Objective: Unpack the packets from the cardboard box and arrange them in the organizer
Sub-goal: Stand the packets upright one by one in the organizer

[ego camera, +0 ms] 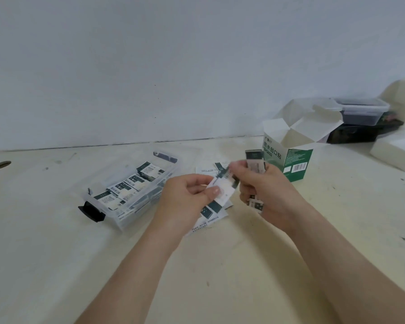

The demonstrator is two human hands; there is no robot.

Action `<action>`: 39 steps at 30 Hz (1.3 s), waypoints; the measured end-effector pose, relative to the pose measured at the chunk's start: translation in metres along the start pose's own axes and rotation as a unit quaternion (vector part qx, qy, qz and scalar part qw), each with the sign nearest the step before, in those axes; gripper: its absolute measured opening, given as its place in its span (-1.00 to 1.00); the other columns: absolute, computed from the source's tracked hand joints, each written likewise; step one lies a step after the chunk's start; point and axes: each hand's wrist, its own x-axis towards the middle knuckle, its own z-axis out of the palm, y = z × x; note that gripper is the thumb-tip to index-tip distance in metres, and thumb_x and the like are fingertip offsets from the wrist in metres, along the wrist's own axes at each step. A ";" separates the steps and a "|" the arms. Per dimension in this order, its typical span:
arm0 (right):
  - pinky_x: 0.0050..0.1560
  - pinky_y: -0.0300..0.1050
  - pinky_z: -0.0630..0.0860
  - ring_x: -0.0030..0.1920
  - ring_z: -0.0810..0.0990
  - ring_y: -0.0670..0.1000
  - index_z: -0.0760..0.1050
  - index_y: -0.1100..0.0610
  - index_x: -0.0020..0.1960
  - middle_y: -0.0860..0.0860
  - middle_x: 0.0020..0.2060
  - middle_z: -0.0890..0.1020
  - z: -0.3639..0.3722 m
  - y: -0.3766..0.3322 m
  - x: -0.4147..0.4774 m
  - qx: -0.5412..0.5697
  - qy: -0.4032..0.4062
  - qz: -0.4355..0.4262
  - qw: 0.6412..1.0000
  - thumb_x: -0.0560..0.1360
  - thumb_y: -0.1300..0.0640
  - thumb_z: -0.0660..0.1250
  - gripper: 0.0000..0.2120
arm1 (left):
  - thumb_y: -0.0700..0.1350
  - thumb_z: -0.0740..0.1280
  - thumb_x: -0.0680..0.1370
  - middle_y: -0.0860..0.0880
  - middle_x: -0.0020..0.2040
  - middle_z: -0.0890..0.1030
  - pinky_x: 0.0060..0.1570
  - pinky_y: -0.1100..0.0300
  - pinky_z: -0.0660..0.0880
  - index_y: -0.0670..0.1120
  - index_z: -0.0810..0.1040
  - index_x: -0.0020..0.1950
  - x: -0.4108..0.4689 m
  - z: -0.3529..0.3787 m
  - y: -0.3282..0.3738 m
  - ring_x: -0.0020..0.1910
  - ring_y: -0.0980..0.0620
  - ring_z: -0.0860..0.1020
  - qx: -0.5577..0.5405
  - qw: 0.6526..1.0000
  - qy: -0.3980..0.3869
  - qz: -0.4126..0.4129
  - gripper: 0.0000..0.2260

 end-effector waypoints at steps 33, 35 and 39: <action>-0.46 -0.23 0.36 -0.44 0.41 -0.01 0.46 0.23 -0.17 0.10 -0.41 0.41 0.030 0.003 -0.015 -0.035 -0.130 0.131 0.982 0.50 0.40 0.16 -0.84 | 0.12 0.40 0.28 0.10 0.31 0.30 0.20 0.21 0.41 0.12 0.29 0.39 -0.015 0.008 -0.011 0.24 0.12 0.36 0.416 0.845 -0.022 0.336 -0.31; -0.53 -0.25 0.22 -0.49 0.28 -0.04 0.46 0.21 -0.13 0.05 -0.44 0.31 0.031 0.001 -0.015 -0.064 -0.109 0.106 0.986 0.56 0.29 0.20 -0.89 | 0.13 0.49 0.28 0.18 0.33 0.27 0.28 0.35 0.30 0.18 0.16 0.47 -0.014 0.006 -0.009 0.28 0.24 0.32 0.362 0.880 -0.071 0.299 -0.16; -0.50 -0.23 0.15 -0.48 0.19 -0.04 0.60 0.23 -0.05 -0.03 -0.46 0.19 0.014 -0.014 -0.010 -0.048 -0.067 0.074 0.994 0.61 0.03 0.23 -0.71 | 0.12 0.45 0.42 0.28 0.33 0.29 0.12 0.53 0.19 0.16 0.17 0.49 -0.008 -0.009 -0.008 0.23 0.41 0.29 0.346 0.916 -0.064 0.194 -0.28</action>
